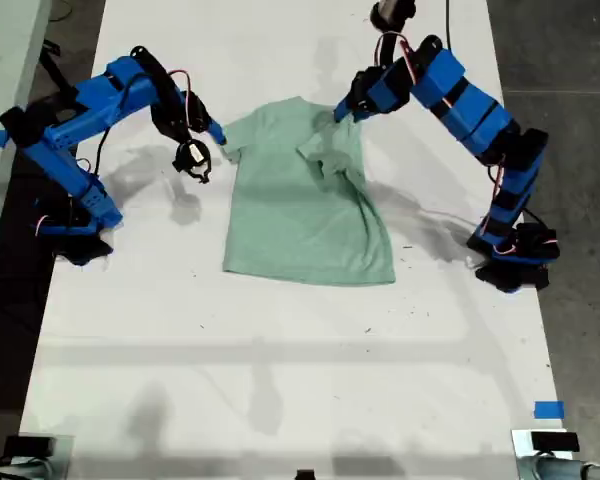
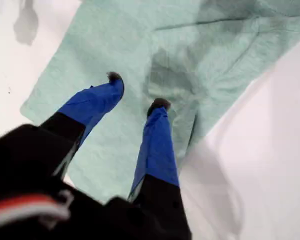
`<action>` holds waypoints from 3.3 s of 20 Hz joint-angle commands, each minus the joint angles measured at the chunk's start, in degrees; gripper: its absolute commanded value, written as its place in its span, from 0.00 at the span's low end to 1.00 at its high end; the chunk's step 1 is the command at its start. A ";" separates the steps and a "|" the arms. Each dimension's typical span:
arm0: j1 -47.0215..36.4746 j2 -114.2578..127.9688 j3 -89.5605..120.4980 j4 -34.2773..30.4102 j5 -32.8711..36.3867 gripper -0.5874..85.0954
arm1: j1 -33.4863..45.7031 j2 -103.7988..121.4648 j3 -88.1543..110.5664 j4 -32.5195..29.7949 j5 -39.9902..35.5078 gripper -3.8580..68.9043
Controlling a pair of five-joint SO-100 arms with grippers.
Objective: Fold t-shirt
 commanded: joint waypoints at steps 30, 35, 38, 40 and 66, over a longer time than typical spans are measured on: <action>-14.15 -40.52 -49.66 15.56 3.16 0.01 | -5.36 53.96 50.36 -3.08 7.12 0.22; -14.06 -20.39 -38.50 16.79 1.32 0.01 | -5.01 54.14 51.86 -4.13 7.03 0.20; -12.48 -14.06 -36.12 16.88 1.05 0.01 | -4.83 53.96 52.65 -5.36 6.77 0.19; -12.57 -13.80 -35.60 16.96 0.79 0.01 | -4.83 53.88 52.73 -5.54 6.77 0.19; 16.79 -0.09 -28.48 -6.15 6.77 0.37 | -14.06 69.70 77.87 -10.63 11.60 0.34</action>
